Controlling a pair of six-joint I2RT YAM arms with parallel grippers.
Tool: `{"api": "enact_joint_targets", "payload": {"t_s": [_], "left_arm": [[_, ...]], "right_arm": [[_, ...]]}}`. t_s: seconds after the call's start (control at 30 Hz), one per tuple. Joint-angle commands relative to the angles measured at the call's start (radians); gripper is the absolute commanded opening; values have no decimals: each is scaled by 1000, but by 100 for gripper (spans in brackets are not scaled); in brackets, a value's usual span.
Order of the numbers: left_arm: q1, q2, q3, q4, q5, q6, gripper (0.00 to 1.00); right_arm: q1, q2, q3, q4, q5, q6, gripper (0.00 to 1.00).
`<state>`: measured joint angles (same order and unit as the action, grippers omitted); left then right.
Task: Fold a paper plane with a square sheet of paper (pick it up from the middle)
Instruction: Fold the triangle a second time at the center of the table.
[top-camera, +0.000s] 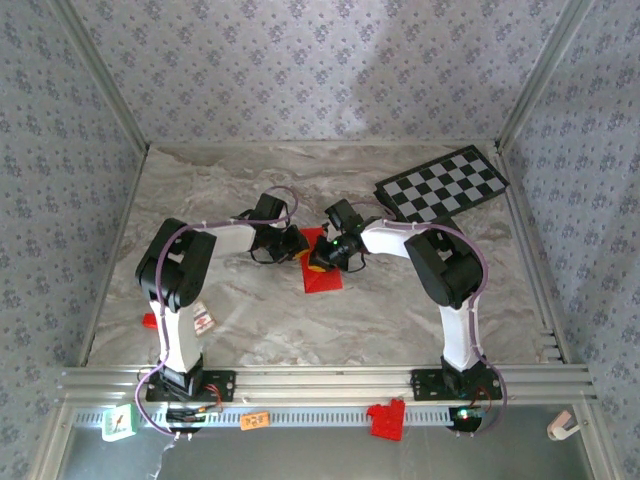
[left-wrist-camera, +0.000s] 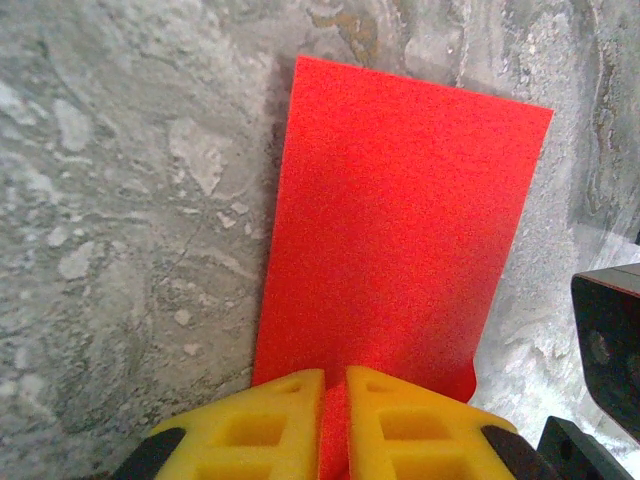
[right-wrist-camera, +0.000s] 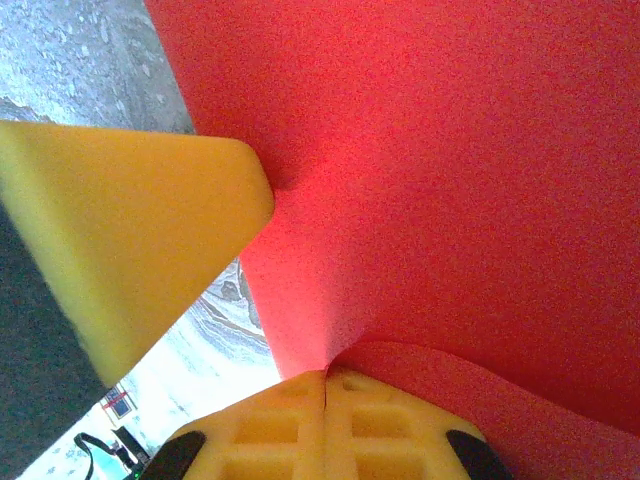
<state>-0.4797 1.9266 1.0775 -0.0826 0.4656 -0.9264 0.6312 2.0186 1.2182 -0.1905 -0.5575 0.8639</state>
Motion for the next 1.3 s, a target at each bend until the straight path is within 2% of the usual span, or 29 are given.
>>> {"api": "enact_joint_targets", "payload": {"t_s": [0.0,0.97,1.27], "left_arm": [[-6,21,6,-70,-23,4,15],[-7,10,-1,-65,-24,-5,15],[3,-38,61,-92,-25,4,17]], "right_arm": [[4,17,23,-7,-9,-17,2],[-1,34,11,-4,0,-6,3],[-3,41,10,-23,9,-6,4]]}}
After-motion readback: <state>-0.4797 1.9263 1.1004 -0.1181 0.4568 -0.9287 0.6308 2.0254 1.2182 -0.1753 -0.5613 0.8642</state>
